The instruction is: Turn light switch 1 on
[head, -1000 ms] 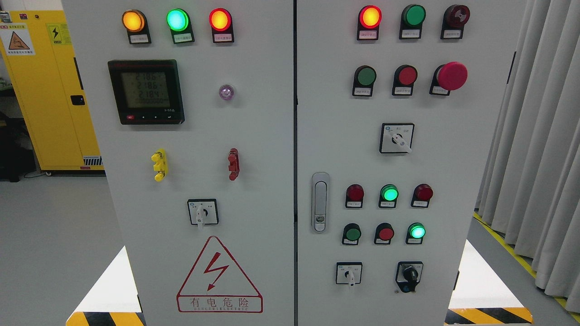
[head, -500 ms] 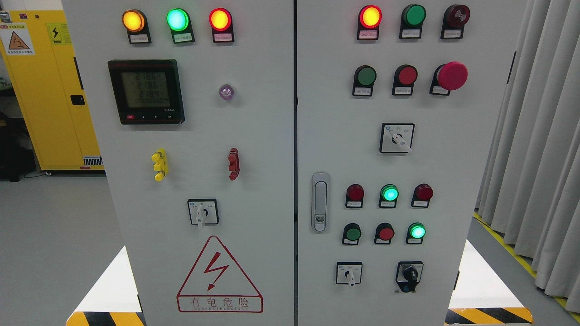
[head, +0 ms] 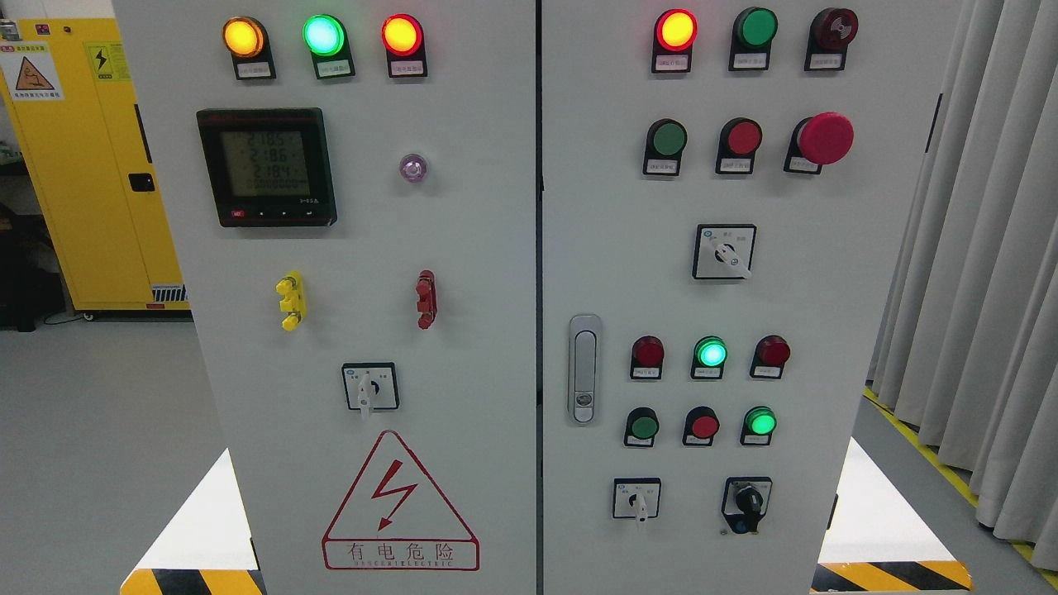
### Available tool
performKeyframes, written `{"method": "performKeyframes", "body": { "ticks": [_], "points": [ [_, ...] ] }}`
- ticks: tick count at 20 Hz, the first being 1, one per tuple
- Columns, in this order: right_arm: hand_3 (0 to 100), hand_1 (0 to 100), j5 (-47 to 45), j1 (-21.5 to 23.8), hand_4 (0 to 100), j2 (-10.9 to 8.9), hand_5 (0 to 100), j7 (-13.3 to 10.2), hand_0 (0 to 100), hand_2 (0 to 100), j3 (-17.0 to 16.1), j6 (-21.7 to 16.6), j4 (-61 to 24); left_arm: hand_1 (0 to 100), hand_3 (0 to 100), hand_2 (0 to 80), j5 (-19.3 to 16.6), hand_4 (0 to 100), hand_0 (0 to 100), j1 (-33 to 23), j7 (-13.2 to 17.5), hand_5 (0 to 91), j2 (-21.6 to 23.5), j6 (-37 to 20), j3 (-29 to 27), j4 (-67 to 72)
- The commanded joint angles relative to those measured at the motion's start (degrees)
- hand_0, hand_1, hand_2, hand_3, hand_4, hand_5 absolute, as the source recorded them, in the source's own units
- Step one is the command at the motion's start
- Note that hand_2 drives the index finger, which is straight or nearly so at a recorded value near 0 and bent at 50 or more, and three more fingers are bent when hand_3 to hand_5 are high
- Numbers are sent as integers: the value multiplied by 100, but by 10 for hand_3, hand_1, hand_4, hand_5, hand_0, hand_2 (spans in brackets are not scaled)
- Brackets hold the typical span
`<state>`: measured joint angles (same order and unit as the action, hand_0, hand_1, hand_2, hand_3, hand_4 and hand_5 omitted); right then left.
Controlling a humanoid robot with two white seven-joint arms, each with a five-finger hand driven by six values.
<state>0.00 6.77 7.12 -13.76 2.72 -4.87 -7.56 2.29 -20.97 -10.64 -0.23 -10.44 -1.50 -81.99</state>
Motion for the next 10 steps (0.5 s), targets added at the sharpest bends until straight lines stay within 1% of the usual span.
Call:
{"method": "performKeyframes", "body": {
  "ticks": [1,10],
  "points": [
    [0,500,-167,-1,0,0,0,-4,0,40,0,4,0,677,786,497,0,882,224,-48,-78,858,146,33,18,-2312],
    [0,500,-167,-1,0,0,0,5,0,40,0,4,0,651,785,501,-18,878,208,119,-78,850,76,69,36,-2901]
  ]
}}
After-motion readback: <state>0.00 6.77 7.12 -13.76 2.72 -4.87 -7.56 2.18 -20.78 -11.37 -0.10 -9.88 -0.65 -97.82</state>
